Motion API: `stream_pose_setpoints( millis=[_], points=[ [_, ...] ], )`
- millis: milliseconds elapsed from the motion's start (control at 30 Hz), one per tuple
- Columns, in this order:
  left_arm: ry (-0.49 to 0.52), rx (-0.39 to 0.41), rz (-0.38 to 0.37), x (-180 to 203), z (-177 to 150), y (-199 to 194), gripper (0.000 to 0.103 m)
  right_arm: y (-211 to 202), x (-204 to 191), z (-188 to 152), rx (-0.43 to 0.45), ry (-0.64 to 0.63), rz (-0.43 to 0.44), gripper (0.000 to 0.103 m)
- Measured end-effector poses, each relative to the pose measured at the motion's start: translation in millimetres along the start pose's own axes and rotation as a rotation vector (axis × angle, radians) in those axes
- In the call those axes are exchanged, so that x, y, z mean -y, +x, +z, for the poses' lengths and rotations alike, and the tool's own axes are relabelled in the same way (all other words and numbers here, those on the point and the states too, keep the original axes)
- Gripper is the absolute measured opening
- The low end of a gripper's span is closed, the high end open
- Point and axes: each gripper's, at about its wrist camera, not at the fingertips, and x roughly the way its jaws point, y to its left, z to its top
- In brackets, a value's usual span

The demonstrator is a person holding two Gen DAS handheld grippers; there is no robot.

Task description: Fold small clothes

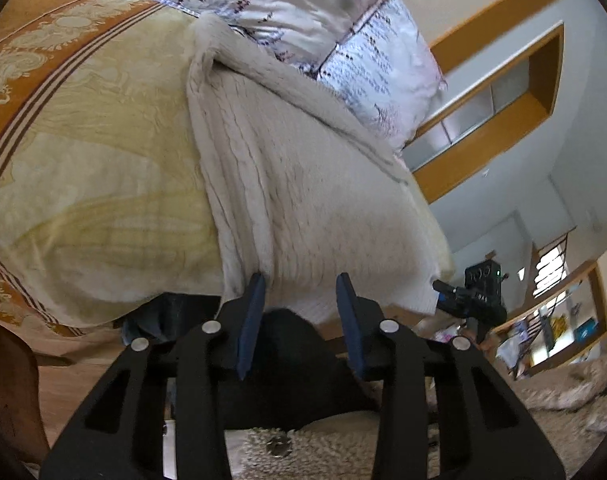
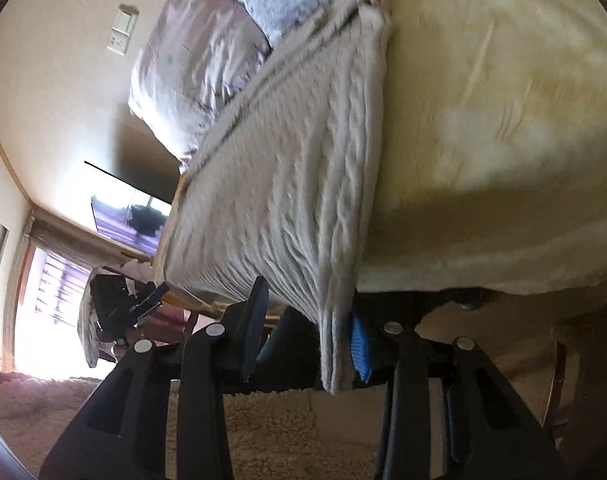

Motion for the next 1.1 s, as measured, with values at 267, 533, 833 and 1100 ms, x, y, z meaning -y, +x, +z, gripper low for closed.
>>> stream_pose_setpoints(
  millis=[267,533,833,1100],
  points=[
    [-0.072,-0.039,0.115,-32.2,-17.8,7.4,0.048,15.4,10.1,-6.2,-0.021,0.017,0.012,0.040],
    [-0.075,-0.035,0.071,-39.7,-17.7,18.4,0.058,17.1,4.9,-5.8,-0.025,-0.009,0.047,0.040],
    [0.007,-0.066,-0.048,-17.0,-15.5,23.4,0.007,-3.2,-28.2,-5.0,0.046,-0.157,0.114,0.011],
    [0.056,0.093,-0.154,-1.1,17.8,-14.0,0.006,-36.7,-63.1,16.7,0.265,-0.257,0.137,0.010]
  ],
)
